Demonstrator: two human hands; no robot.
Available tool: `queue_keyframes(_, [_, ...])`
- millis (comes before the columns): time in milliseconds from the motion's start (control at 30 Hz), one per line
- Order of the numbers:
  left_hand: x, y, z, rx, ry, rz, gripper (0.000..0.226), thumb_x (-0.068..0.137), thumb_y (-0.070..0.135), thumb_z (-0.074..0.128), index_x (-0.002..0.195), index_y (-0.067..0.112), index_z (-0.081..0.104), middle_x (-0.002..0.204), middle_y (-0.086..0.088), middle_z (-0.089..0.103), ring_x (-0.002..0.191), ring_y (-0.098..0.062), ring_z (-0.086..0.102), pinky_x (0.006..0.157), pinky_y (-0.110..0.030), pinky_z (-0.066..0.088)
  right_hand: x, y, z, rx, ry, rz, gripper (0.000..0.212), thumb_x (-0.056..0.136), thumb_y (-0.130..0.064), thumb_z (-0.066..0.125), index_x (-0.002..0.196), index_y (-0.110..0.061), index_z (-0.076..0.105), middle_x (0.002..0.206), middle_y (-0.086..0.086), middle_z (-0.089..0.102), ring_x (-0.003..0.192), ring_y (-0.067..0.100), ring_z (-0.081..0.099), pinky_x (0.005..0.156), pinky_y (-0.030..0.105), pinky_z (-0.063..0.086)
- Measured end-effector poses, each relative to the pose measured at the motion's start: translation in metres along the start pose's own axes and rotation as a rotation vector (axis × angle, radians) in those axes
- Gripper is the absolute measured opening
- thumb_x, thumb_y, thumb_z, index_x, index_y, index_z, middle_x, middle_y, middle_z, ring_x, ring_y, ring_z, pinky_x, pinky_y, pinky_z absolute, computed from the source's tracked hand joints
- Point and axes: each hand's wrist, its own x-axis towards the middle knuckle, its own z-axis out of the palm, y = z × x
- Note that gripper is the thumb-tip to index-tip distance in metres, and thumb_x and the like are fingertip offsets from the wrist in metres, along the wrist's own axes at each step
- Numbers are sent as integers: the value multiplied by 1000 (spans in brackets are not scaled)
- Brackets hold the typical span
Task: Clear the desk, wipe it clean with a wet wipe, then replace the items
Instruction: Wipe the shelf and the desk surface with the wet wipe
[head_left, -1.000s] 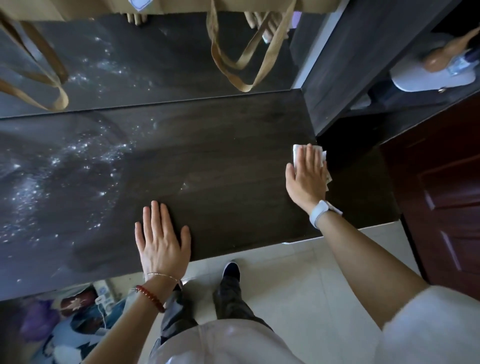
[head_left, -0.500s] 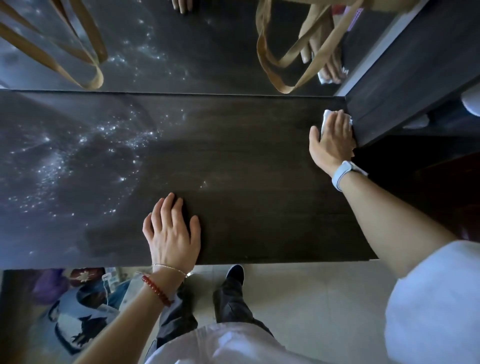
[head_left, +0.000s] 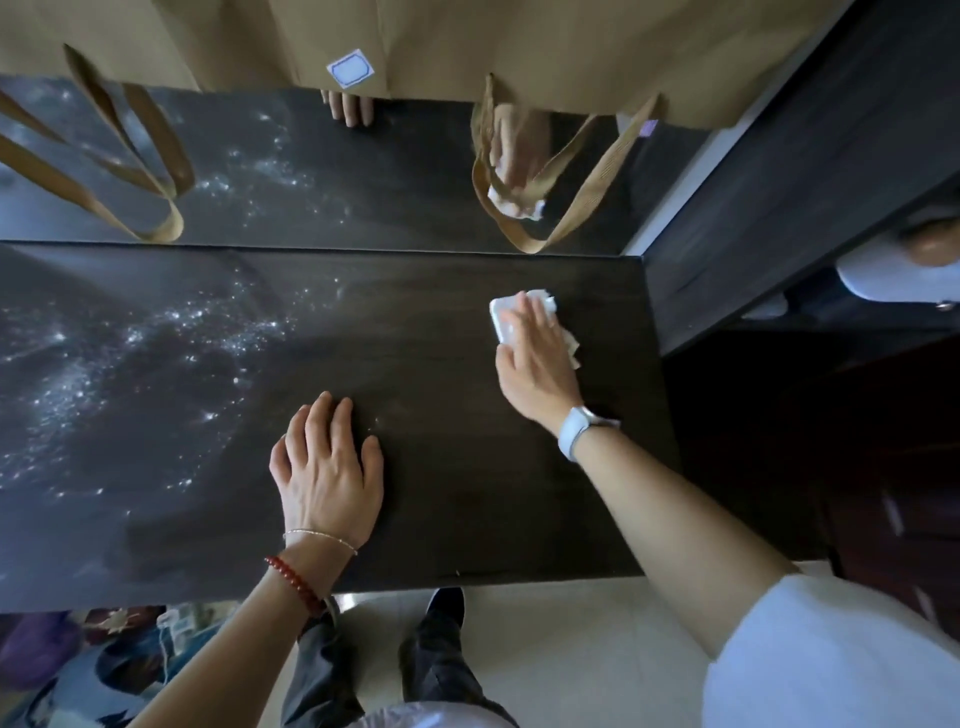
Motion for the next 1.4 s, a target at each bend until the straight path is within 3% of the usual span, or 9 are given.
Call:
queue_keyframes(100, [1,3,-2,6,-57,9,64,84,44,21,133,10,43,144,-11,37,135,-29,26,108,-48,19,-19,12,-2,-176,7,-164,47,85,-16,34,130,-2,40,141,18,38,135,32,29,115,45,20])
queue_keyframes(333, [6,7,-3,21,-43,-18,66,82,46,18,128,11,51,139,-10,45,131,-30,32,104,-50,23,-34,65,-39,-514,292,123,31,73,-7,64,101,1,57,91,20,57,81,35,55,75,39,49])
queue_keyframes(433, [5,10,-2,15,-51,-33,64,83,44,20,127,11,51,139,-9,45,131,-31,32,104,-50,23,-37,66,-28,-383,183,162,36,78,-9,56,110,9,52,107,30,55,99,45,54,90,50,45])
queue_keyframes(567, [3,6,-1,30,-56,-22,62,85,45,19,129,13,49,141,-8,44,132,-29,31,105,-48,22,-18,72,-29,-277,127,307,55,94,-24,29,138,10,28,146,30,26,138,40,22,114,45,16])
queue_keyframes(733, [4,0,-4,23,-75,4,72,81,51,8,134,19,44,145,-2,38,135,-25,26,107,-43,18,31,77,-37,-245,189,286,77,80,-37,6,131,13,35,139,34,33,133,41,29,114,47,17])
queue_keyframes(833, [8,-5,-8,18,-88,34,73,80,52,6,136,23,42,146,1,36,135,-22,25,107,-41,18,40,63,-32,-268,211,327,72,81,-34,10,129,10,41,135,33,40,128,42,37,110,50,26])
queue_keyframes(1000, [8,-17,-19,-130,-48,72,65,82,45,17,135,16,43,142,-4,43,131,-26,36,104,-42,29,11,-12,14,-221,83,106,56,95,-31,25,144,-5,23,152,20,20,142,31,18,116,42,10])
queue_keyframes(1267, [-26,-65,-37,-122,162,-100,50,84,29,30,117,4,59,126,-15,57,118,-35,50,97,-48,37,-112,-108,64,-328,-257,-723,55,90,-34,26,137,-10,40,145,8,40,137,23,34,110,38,17])
queue_keyframes(1400, [-51,-81,-31,-8,95,-6,47,85,28,32,119,8,58,127,-12,57,119,-29,47,101,-40,26,-74,-46,41,-355,-64,-486,53,94,-32,22,135,-4,43,140,16,46,130,32,42,110,40,20])
